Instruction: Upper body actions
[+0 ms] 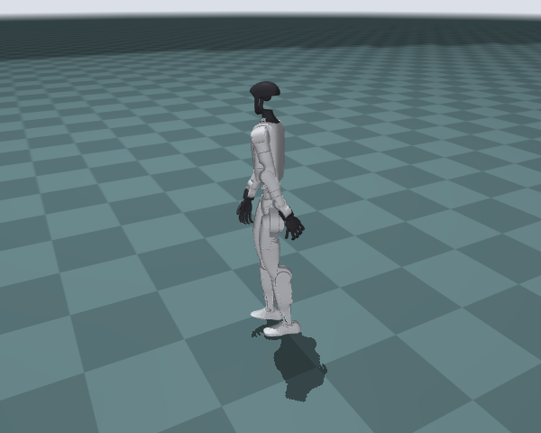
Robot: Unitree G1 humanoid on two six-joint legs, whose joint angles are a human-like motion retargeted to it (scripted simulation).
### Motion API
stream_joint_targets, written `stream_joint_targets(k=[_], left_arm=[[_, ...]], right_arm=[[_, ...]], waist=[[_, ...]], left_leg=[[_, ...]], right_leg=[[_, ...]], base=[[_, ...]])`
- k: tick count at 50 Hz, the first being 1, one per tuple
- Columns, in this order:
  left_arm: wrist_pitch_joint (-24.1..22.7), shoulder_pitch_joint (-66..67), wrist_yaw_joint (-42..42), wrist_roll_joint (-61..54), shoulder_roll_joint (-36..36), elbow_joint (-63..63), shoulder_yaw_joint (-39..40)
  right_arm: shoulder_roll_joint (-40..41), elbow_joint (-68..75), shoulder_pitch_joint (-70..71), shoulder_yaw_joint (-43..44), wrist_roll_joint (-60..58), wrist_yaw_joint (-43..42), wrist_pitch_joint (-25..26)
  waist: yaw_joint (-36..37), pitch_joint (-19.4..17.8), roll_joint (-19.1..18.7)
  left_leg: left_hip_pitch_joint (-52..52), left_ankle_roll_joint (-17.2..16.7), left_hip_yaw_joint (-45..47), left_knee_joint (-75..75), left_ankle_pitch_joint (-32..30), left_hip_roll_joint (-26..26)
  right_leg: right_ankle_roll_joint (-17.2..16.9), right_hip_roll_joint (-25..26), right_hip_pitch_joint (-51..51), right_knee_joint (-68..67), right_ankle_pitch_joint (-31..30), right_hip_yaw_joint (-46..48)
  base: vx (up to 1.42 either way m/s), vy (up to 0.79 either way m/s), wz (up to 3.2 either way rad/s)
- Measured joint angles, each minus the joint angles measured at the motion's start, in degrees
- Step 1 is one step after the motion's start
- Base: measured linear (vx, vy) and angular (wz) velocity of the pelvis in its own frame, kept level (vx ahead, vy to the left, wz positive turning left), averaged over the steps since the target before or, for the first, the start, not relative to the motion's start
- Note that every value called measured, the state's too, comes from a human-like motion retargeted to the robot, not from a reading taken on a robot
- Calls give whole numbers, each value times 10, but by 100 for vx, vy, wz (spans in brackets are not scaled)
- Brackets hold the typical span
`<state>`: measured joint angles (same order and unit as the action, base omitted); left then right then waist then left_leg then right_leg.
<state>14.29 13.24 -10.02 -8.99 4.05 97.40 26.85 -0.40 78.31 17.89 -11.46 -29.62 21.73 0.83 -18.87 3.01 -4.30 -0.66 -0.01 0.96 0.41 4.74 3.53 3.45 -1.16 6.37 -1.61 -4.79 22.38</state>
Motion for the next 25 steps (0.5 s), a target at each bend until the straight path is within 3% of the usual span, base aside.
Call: stream_joint_targets(k=[6,12,16,20,25], left_arm=[[10,158,-49,41,10,0,37],[14,110,-21,3,15,0,30],[-14,-32,27,-23,9,0,3],[-59,-201,56,-40,-10,0,-30],[-130,-340,86,-65,-70,-104,-102]], right_arm=[[44,-115,35,-52,47,33,-55],[21,-97,-8,-43,1,-13,-76],[-13,-3,-68,18,-42,-51,-41],[-55,123,-131,106,-50,-109,29],[-106,191,-232,191,-5,-179,77]], waist=[[-20,2,-3],[-27,5,6],[-18,5,16],[-2,10,25],[10,8,34]], left_leg=[[0,-5,14,-2,3,-10],[6,-3,-1,-2,-3,-5],[10,0,-18,1,-8,3],[14,3,-34,2,-12,10],[17,6,-40,6,-14,15]], right_leg=[[-1,6,9,-1,-6,-15],[1,5,5,3,-4,-1],[3,2,-5,7,0,19],[2,-1,-15,11,4,41],[1,-5,-23,13,8,61]], base=[[3,-2,-19],[-3,-1,20],[-7,0,40],[-3,-2,34],[0,-1,5]])
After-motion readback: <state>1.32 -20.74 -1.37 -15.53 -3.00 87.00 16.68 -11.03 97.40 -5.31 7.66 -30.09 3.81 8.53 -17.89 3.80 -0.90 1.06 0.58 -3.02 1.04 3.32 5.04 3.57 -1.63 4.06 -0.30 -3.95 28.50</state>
